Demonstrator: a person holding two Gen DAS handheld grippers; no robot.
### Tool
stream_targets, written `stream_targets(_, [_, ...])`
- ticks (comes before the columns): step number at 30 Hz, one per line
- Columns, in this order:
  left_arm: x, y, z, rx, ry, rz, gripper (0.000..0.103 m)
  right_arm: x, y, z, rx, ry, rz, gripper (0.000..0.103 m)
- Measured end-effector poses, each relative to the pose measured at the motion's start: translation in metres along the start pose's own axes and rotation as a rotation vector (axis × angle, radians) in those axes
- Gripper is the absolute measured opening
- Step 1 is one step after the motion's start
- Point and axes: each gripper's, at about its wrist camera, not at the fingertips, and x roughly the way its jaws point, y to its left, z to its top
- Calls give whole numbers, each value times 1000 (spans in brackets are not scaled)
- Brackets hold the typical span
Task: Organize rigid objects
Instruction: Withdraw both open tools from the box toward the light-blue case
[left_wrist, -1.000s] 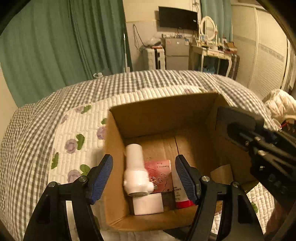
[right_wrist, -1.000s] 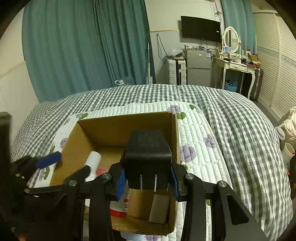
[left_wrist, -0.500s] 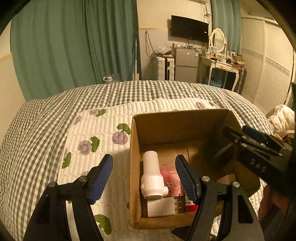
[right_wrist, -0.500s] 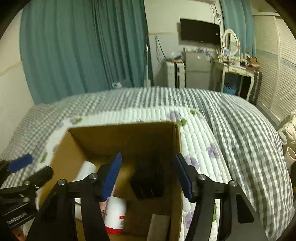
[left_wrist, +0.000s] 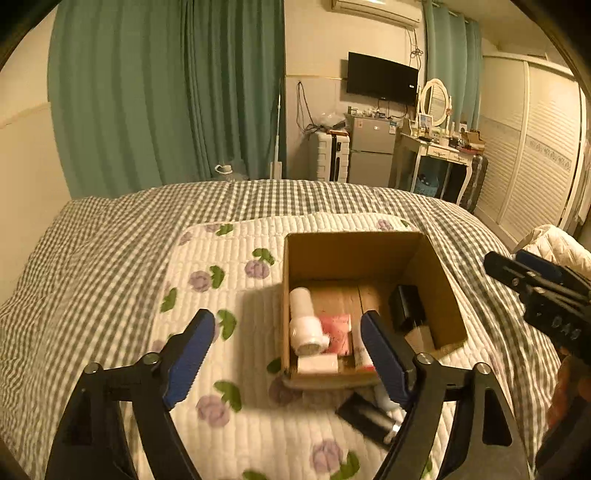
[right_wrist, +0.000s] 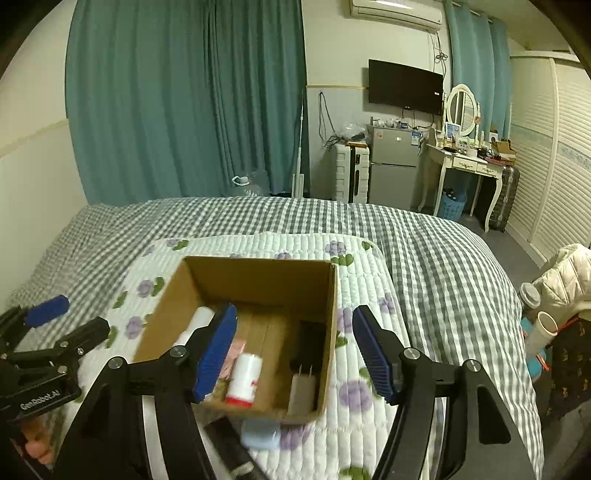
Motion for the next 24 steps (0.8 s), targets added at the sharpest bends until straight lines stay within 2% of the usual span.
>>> stream_targets(2, [-12, 4, -9, -5, 3, 4, 85, -15, 4, -8, 4, 2, -1, 74])
stream_targets(5, [-21, 8, -24, -8, 8, 6, 90, -26, 11, -26, 12, 27, -3, 74])
stream_targets(7, [-22, 10, -36, -8, 12, 5, 94, -27, 14, -41, 23, 57, 4, 74])
stream_targets(10, [-18, 12, -57, -20, 23, 2, 94, -19, 17, -65, 48, 104, 3, 74])
stream_targets(18, [40, 15, -105, -27, 137, 39, 95, 49, 24, -122, 30, 267, -25, 74])
stream_targets(24, [77, 20, -122, -36, 184, 64, 95, 105, 27, -142, 28, 352, -17, 74])
